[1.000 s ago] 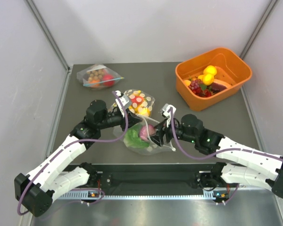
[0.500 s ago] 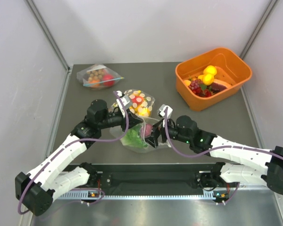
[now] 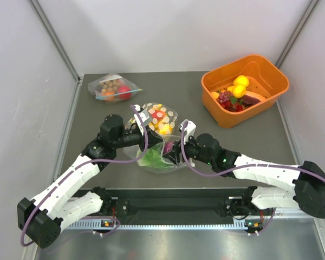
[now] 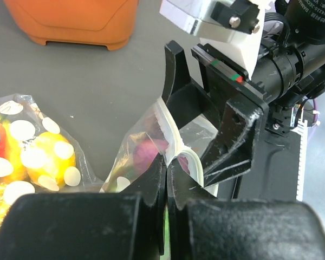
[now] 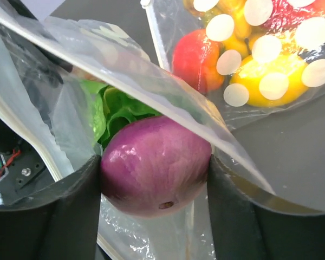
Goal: Open the zip-top bag and remove the fake food
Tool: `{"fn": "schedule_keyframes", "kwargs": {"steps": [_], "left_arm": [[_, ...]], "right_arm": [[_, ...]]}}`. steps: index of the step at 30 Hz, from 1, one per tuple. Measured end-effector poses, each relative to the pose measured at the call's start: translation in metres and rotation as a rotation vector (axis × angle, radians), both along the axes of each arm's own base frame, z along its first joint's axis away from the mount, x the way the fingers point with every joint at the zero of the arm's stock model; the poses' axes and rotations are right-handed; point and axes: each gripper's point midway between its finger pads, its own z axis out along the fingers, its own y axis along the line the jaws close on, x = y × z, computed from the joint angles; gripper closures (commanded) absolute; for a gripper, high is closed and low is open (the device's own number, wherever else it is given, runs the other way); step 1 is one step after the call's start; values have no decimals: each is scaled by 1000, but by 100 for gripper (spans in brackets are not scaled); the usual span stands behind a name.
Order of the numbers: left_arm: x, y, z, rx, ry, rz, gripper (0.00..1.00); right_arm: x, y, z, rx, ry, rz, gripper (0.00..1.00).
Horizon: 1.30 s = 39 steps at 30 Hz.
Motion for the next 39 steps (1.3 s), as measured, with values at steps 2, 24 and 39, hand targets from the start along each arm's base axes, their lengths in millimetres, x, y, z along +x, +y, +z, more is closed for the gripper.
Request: {"fn": "schedule_keyframes", "kwargs": {"steps": [2,24,39], "left_arm": [[0,0,0,0,0,1,100],[7,0,1,4,-21,41,100],[0,-4,1,0,-13,2,100]], "right_arm": [[0,-3,0,-1,-2,-16,58],[-28,-79,63,137,-106,-128,66],[-14,-101,56,129,-69,-291,58]]}}
